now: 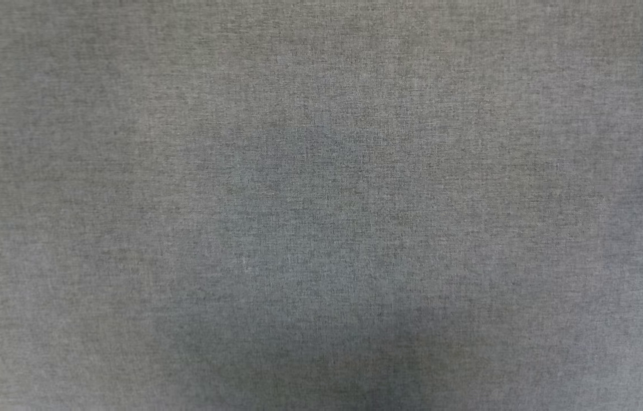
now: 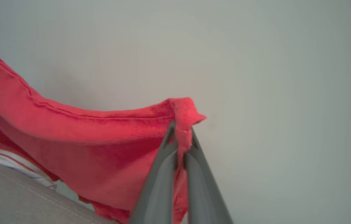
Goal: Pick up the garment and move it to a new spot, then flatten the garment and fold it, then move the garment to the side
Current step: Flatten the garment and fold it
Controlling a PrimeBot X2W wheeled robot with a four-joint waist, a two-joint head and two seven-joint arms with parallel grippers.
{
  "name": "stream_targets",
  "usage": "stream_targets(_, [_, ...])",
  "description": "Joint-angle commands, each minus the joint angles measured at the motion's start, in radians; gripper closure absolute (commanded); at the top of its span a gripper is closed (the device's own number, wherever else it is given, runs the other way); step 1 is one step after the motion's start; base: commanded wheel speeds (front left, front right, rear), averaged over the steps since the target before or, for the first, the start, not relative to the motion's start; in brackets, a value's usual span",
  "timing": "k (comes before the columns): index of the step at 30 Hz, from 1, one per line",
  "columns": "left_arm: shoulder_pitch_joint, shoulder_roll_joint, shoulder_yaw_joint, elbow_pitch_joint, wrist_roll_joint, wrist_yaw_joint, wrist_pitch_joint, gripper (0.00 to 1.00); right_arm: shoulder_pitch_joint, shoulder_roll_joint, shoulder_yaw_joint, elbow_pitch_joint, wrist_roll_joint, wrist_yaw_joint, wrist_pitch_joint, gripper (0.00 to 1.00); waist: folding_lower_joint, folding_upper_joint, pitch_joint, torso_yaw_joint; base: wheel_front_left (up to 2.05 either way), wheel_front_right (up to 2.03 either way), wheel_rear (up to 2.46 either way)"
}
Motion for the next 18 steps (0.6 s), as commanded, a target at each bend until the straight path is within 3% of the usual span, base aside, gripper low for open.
stream_targets(1, [0.065, -0.007, 0.008, -0.022, -0.006, -0.006, -0.006, 1.0, 0.038, -0.006, 0.024, 0.002, 0.006, -0.002, -0.019, 1.0, -0.0001, 0.012, -0.026, 0.011, 0.0, 0.0, 0.0])
stream_targets(11, [0.531, -0.039, 0.017, -0.108, -0.029, -0.008, -0.006, 1.0, 0.322, -0.026, 0.187, -0.007, 0.1, -0.002, -0.065, 1.0, -0.0001, 0.012, -0.2, 0.036, 0.0, 0.0, 0.0])
stream_targets(18, [0.842, -0.023, -0.068, -0.106, -0.083, -0.015, 0.005, 1.0, 0.543, -0.077, 0.319, 0.005, 0.175, -0.002, -0.066, 1.0, -0.0001, 0.012, -0.347, 0.058, 0.0, 0.0, 0.0])
